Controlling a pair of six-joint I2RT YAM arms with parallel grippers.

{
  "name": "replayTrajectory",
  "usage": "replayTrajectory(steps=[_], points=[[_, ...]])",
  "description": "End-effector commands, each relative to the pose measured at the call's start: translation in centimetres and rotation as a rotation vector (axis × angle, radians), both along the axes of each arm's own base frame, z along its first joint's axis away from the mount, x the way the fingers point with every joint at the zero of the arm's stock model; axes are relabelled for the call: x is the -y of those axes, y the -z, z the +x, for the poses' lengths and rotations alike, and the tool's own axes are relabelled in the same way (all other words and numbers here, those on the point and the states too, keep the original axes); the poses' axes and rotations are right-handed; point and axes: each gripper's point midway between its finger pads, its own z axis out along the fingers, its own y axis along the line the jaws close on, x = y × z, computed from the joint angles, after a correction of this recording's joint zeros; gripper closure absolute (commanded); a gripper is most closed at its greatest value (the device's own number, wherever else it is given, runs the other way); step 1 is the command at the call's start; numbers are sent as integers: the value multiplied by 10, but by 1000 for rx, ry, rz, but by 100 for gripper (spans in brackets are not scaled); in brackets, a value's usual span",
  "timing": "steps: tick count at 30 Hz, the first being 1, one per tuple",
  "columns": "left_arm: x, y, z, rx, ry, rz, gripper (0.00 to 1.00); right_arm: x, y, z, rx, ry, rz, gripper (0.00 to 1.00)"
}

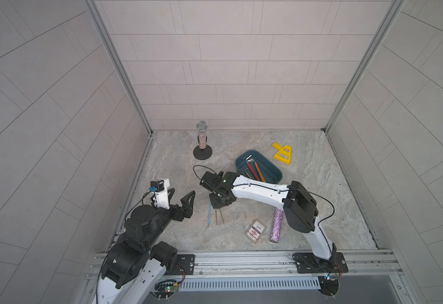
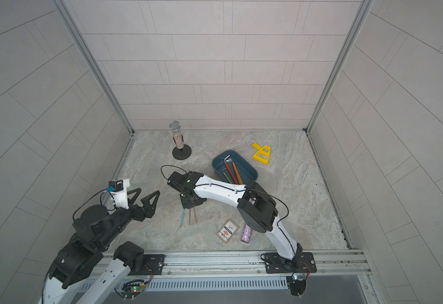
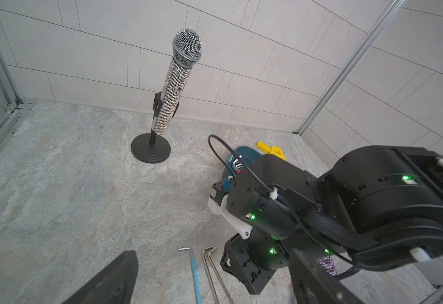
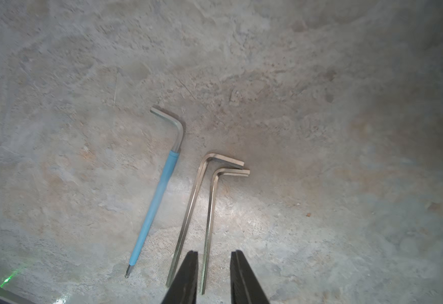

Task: Put the hex key on the desktop into the storage box
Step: Pick up the Allen key from the center of the board.

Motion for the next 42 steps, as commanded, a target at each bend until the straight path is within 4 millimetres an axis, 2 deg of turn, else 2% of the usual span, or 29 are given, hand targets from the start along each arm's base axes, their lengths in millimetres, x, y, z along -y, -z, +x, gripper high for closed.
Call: replayTrajectory(steps=[1, 7, 20, 32, 42], points=[[-3, -3, -1, 9, -15, -3, 3, 0, 6, -3, -10, 25, -23, 74], [-2, -4, -1, 13, -7, -5, 3, -1, 21, -9, -34, 19, -47, 75], [-2, -5, -2, 18, -5, -9, 3, -3, 36, -13, -46, 15, -81, 77], [-2, -6, -2, 23, -5, -13, 3, 6, 55, -15, -45, 23, -157, 81], [-2, -6, -2, 24, -3, -15, 3, 11, 59, -16, -46, 38, -179, 94]])
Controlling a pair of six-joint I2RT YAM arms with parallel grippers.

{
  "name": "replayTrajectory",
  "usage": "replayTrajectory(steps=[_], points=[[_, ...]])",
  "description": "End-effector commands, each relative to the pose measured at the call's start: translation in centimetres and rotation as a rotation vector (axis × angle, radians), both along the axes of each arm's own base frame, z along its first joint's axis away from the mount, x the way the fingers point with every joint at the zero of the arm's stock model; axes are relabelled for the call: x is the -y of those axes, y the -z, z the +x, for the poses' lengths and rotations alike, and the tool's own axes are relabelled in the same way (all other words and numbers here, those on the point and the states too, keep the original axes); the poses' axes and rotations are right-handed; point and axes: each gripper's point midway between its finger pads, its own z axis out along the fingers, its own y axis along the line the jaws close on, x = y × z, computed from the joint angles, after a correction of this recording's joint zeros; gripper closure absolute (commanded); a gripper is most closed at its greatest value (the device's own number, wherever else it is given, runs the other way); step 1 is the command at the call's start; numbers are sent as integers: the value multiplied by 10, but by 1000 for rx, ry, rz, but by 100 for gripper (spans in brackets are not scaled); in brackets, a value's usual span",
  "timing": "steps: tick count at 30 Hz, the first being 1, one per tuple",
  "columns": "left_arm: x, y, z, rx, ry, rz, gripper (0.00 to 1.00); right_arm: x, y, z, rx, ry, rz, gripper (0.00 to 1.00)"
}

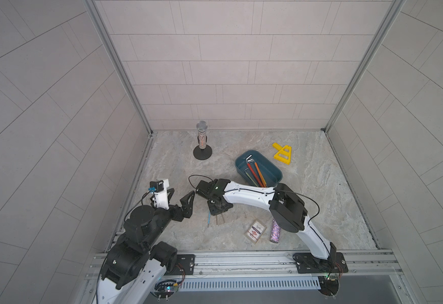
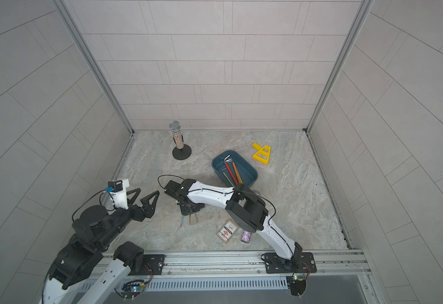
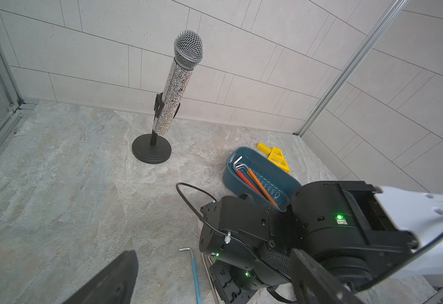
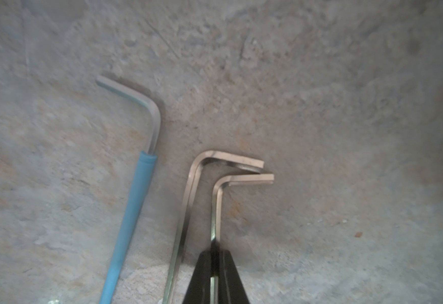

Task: Put the hex key on the desktop into the storage box
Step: Pick up the Allen key from the center of the board, then place the Allen key in the storage box.

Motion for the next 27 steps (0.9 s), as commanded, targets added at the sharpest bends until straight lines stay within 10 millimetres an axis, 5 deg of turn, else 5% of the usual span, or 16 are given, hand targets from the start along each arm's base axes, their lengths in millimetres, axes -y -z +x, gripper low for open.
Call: replayTrajectory(steps=[1, 6, 18, 27], points=[[-1, -4, -1, 20, 0, -10, 3, 15, 15, -6, -15, 10, -85, 96], [-1, -5, -2, 23, 1, -12, 3, 17, 10, -3, 0, 27, -82, 100], [0, -4, 0, 18, 4, -12, 3, 27, -42, 10, 113, 56, -20, 100], [11, 1, 4, -16, 49, -12, 3, 58, -93, 41, 189, 93, 22, 100]])
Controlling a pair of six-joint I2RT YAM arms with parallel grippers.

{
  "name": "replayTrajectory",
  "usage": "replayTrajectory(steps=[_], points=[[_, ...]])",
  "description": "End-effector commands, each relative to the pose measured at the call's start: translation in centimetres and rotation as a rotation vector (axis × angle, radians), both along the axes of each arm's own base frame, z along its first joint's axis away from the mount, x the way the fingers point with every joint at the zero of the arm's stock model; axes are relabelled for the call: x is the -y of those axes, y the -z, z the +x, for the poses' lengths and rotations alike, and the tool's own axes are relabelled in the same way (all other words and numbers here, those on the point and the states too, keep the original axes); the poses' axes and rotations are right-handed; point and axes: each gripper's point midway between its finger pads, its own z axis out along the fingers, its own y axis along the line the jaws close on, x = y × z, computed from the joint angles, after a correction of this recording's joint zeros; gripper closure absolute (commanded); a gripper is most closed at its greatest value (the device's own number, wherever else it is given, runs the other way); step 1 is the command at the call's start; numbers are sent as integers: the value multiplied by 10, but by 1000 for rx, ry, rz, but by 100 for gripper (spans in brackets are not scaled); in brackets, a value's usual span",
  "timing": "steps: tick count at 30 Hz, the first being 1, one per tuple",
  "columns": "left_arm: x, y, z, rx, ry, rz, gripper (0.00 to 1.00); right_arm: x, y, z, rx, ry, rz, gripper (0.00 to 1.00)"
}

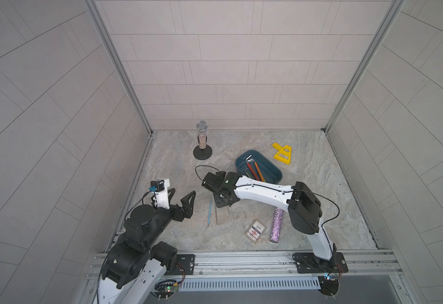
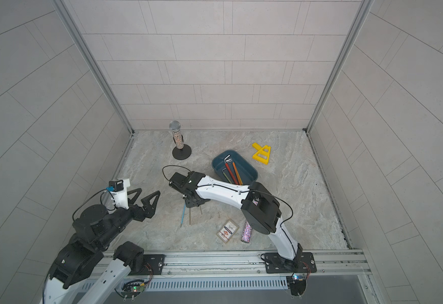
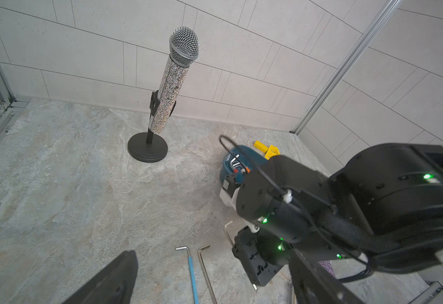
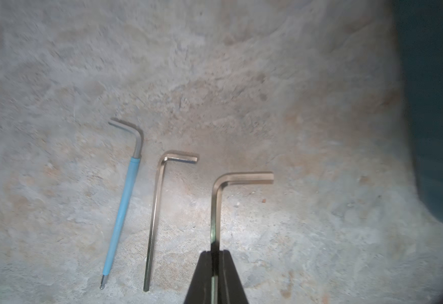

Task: Put the hex key on the desktop into the storage box
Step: Place the Allen key in the storage box.

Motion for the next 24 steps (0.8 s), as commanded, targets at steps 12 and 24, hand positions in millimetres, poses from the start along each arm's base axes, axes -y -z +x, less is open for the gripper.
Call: replayTrajectory(steps=[12, 24], points=[[14, 4, 5, -28, 64, -10, 3, 115, -52, 91, 59, 82, -26, 100], [14, 5, 6, -32, 59, -7, 3, 165, -17, 140, -51, 82, -89, 100]])
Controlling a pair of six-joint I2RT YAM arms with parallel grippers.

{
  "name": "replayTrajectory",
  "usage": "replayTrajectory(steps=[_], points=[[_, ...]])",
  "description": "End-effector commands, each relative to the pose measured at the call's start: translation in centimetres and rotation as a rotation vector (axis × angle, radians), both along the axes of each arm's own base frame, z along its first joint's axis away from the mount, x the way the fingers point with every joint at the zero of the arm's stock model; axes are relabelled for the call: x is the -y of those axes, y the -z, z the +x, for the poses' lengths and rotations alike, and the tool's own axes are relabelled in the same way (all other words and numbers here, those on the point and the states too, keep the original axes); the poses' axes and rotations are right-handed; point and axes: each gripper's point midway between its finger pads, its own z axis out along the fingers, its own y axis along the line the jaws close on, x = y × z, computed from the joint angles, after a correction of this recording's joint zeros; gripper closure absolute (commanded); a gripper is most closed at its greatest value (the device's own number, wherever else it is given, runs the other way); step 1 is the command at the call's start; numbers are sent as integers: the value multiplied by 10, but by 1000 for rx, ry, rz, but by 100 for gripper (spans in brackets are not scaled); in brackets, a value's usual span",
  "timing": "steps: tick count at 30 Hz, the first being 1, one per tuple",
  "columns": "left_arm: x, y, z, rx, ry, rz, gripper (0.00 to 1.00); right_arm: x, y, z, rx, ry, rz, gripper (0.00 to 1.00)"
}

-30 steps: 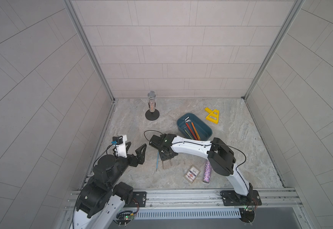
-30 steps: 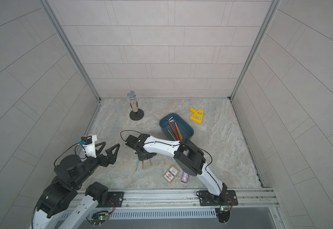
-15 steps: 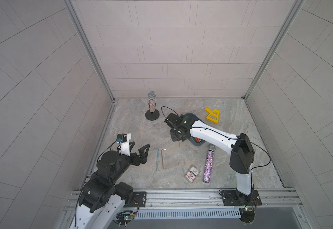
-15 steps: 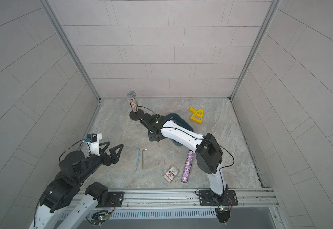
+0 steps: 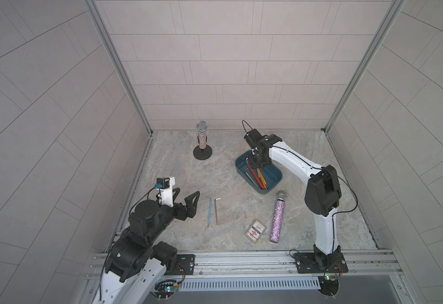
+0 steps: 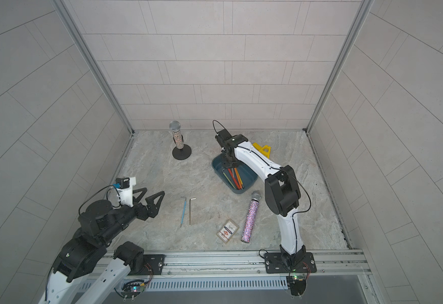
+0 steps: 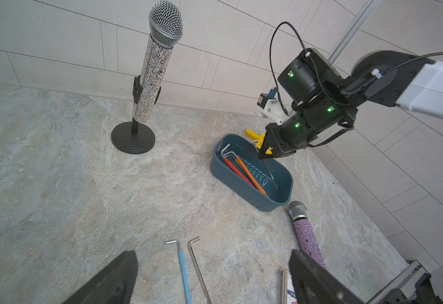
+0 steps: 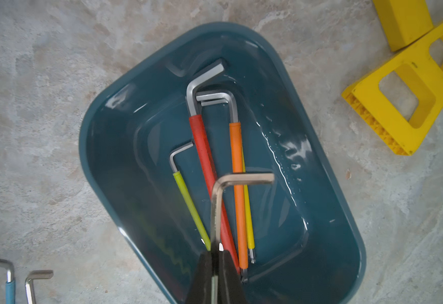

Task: Put the hex key on the desktop into the storage box
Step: Place the Allen key in the storage box.

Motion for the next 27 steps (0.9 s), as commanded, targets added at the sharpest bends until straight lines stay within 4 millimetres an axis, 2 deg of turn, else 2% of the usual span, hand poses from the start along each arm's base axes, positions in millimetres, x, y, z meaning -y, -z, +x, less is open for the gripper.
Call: replayTrajectory(steps=[1, 9, 21, 23, 27], points=[[1, -1, 3, 8, -1, -4, 3, 7, 19, -6, -81, -45, -46, 100], [1, -1, 3, 6, -3, -2, 3, 10, 48, -3, -129, -81, -93, 100], [0, -1, 3, 10, -5, -3, 3, 10, 68, -6, -189, -99, -117, 100], [0, -2, 3, 11, -5, -3, 3, 10, 70, -7, -199, -98, -121, 95], [0, -2, 3, 11, -5, -4, 3, 11, 66, -8, -198, -93, -120, 72]])
